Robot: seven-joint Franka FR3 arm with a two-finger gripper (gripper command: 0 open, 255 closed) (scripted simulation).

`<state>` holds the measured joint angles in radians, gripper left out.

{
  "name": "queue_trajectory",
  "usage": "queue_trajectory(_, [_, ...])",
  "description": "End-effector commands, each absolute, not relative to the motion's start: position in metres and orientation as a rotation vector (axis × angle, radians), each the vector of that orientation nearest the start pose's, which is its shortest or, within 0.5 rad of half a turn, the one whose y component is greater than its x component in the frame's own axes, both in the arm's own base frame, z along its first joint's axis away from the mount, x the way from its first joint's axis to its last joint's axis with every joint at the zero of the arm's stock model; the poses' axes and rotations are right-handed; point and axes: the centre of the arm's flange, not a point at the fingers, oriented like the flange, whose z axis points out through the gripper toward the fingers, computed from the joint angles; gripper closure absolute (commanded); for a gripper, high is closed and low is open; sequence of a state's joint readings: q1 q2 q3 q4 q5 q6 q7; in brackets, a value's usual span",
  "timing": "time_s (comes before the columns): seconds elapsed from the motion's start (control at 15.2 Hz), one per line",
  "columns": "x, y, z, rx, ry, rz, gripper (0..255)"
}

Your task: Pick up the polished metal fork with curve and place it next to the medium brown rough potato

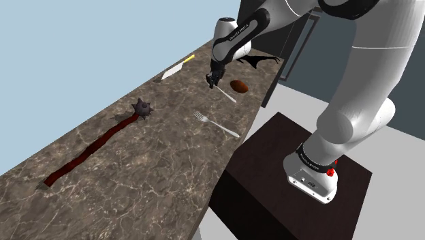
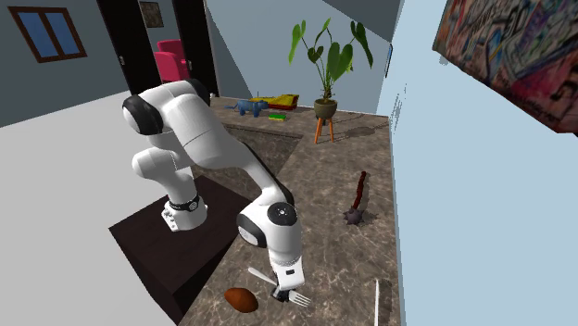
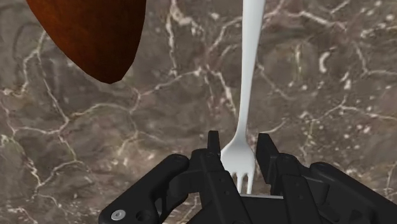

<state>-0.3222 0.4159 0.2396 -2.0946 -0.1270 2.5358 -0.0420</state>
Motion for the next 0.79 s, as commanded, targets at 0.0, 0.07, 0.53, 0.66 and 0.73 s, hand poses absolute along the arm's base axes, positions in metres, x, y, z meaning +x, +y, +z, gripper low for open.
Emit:
queue_trajectory(0.0, [0.586, -0.049, 0.229, -3.122, -0.064, -0.066, 255])
queue_trajectory(0.07, [0.586, -0.049, 0.229, -3.122, -0.064, -0.066, 255])
queue_trajectory(0.53, [0.586, -0.049, 0.243, -3.122, -0.064, -0.066, 0])
queue_trajectory(0.66, [0.585, -0.049, 0.269, -3.122, -0.064, -0.066, 0])
queue_trajectory(0.73, [0.584, -0.05, 0.279, -3.122, -0.064, -0.066, 0])
